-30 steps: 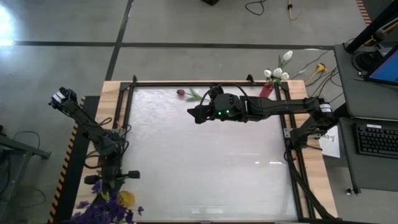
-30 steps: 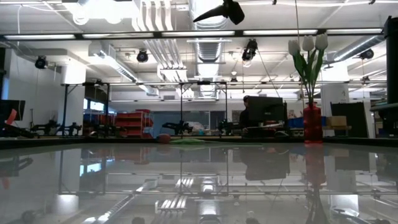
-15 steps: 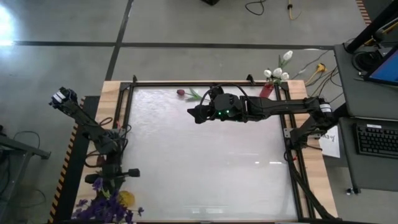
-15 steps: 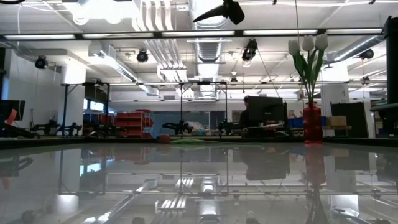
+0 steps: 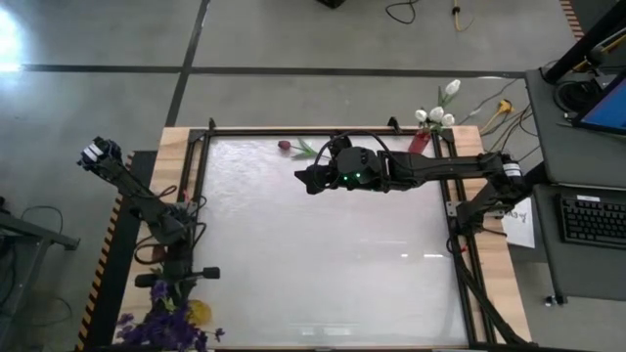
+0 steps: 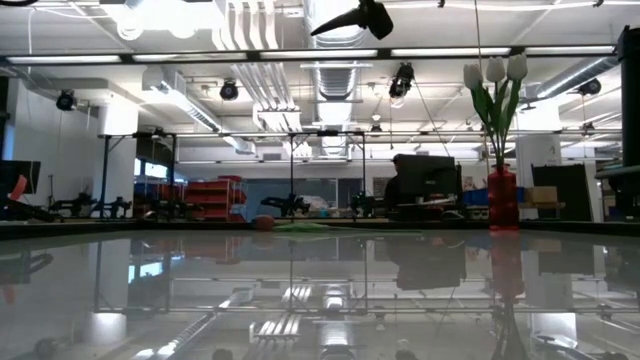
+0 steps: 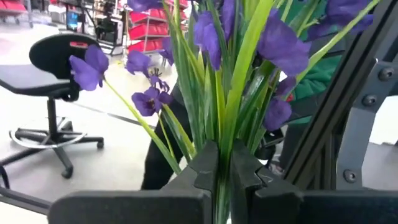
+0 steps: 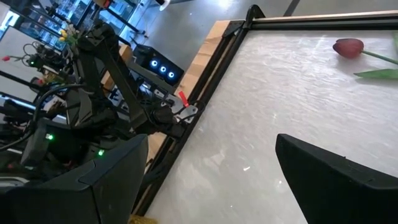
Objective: Sort flowers into vase by color
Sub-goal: Put the purple flowers into the yellow flower vase, then put the red tulip into the yellow flower vase
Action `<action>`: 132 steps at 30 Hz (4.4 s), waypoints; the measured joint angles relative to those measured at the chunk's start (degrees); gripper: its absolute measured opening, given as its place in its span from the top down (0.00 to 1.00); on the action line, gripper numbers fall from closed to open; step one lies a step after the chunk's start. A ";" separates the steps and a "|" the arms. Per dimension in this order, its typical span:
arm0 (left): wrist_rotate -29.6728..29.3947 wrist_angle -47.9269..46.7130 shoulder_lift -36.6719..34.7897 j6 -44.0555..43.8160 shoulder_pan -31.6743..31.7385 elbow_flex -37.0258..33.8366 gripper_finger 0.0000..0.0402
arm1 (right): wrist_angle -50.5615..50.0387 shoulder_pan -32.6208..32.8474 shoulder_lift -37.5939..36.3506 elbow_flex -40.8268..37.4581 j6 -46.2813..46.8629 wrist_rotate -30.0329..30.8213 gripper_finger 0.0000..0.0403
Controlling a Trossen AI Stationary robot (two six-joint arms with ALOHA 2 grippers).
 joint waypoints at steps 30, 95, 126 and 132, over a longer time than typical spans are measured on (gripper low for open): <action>-0.52 -6.25 -1.66 -5.87 0.01 0.00 0.71 | 0.00 0.00 0.00 0.01 0.68 0.02 0.14; -21.56 -67.40 -3.71 -9.06 -1.07 25.07 0.44 | -0.27 0.00 0.00 -0.15 -7.98 -0.01 0.14; -76.78 -69.51 -9.01 -35.90 11.82 33.38 0.54 | -10.94 -13.65 0.00 -19.00 -37.91 -3.29 0.16; -85.59 -67.79 -8.14 -33.82 11.80 39.96 0.54 | -4.92 -19.81 3.74 -19.02 -49.19 -5.76 0.26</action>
